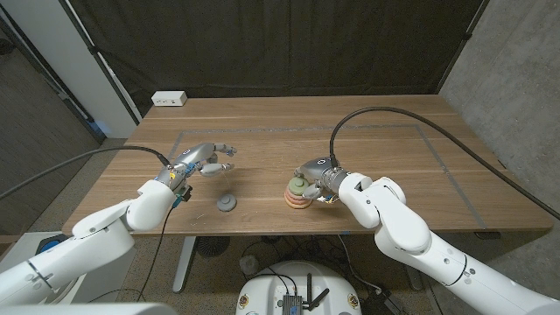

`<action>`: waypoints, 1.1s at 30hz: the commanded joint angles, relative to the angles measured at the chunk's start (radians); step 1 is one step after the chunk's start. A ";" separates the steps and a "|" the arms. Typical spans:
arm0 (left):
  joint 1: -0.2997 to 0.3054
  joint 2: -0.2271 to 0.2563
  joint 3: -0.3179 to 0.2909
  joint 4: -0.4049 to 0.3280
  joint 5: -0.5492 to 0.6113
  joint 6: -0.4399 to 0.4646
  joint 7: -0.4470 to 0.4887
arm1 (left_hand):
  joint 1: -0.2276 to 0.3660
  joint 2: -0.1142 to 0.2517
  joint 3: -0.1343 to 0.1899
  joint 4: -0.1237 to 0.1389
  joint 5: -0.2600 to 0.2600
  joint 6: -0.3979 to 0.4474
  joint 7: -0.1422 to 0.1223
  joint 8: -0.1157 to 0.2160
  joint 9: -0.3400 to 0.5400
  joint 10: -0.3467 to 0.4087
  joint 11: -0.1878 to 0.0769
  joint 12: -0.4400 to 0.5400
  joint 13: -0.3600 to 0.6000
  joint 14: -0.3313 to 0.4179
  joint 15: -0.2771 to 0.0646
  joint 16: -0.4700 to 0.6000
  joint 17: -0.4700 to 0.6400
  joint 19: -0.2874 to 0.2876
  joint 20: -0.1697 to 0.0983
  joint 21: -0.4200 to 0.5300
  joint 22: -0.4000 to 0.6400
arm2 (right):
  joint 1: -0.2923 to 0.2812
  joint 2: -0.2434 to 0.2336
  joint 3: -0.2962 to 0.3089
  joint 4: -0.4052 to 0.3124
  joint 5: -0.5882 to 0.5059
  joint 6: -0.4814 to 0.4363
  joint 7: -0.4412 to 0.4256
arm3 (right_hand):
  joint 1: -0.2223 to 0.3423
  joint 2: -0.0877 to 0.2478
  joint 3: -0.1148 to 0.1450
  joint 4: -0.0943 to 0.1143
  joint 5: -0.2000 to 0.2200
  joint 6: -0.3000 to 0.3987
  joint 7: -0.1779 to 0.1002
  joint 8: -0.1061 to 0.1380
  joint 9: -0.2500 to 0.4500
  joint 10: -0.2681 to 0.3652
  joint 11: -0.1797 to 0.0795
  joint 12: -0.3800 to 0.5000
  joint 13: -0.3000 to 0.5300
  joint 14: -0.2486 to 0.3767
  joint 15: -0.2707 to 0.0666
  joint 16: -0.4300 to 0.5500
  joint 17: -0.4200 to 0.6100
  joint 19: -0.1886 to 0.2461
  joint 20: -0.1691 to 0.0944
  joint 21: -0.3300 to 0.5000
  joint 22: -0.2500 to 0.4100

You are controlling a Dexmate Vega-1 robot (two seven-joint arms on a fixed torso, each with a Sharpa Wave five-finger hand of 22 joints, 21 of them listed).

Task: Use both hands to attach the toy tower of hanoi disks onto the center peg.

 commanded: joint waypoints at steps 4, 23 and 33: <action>-0.006 -0.007 0.006 0.001 -0.006 0.007 0.006 | -0.005 -0.002 0.009 0.000 0.007 0.006 -0.001 -0.003 0.003 0.009 -0.001 -0.003 0.004 0.010 -0.054 -0.003 -0.001 0.011 -0.136 0.003 0.001 | -0.028 0.000 0.030 -0.023 -0.015 -0.004 0.003 | 0.000 -0.010 -0.006 0.000 -0.007 -0.016 0.003 -0.004 -0.001 -0.013 0.004 0.003 -0.005 -0.014 -0.043 -0.015 -0.005 -0.006 -0.059 -0.004 0.001; 0.000 -0.027 -0.005 -0.048 -0.022 0.056 0.020 | -0.006 -0.002 0.010 0.000 0.007 0.006 0.000 -0.004 0.003 0.010 0.001 -0.003 0.004 0.009 -0.054 -0.002 0.000 0.010 -0.136 0.003 0.001 | -0.192 -0.022 0.162 -0.112 0.003 -0.132 -0.118 | 0.020 0.003 0.003 -0.006 -0.014 0.033 -0.013 0.028 0.003 0.028 -0.023 0.027 -0.019 -0.018 -0.044 -0.033 -0.008 -0.007 -0.060 -0.011 0.001; 0.067 -0.033 -0.044 -0.114 0.001 0.121 0.043 | -0.008 -0.004 0.010 0.000 0.006 0.003 -0.002 -0.005 0.003 0.006 0.000 -0.005 0.005 0.011 -0.054 0.000 0.001 0.012 -0.136 0.003 0.000 | -0.301 -0.043 0.236 -0.144 0.051 -0.182 -0.276 | 0.040 0.012 0.008 -0.009 -0.018 0.069 -0.029 0.048 0.012 0.067 -0.043 0.042 -0.022 -0.009 -0.045 -0.035 -0.004 -0.005 -0.060 -0.013 0.002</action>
